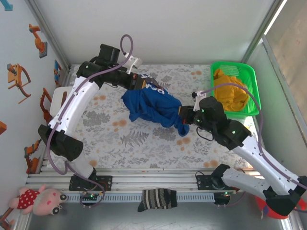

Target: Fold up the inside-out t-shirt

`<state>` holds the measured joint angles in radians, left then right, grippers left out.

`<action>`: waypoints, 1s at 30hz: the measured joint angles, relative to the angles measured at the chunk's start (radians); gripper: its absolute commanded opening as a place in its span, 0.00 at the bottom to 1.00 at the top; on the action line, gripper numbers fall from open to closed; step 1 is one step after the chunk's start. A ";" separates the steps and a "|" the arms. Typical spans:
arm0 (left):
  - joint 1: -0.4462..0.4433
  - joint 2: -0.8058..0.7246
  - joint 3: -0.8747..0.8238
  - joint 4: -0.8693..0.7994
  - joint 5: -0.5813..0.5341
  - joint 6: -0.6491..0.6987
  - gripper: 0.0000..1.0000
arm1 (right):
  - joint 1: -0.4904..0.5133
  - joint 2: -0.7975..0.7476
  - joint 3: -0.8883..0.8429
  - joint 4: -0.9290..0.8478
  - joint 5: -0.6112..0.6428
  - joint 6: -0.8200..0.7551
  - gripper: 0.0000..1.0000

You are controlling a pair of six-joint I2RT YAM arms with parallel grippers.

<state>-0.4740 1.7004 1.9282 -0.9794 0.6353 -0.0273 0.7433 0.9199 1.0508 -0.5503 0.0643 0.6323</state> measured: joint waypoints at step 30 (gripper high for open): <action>-0.238 -0.120 -0.875 0.544 -0.419 -0.461 0.69 | -0.049 0.381 -0.144 0.067 -0.087 -0.131 0.45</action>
<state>-0.7124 1.5806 1.0527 -0.4355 0.2161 -0.4881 0.6941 1.3014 0.9066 -0.4835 -0.0227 0.5011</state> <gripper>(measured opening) 0.683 0.447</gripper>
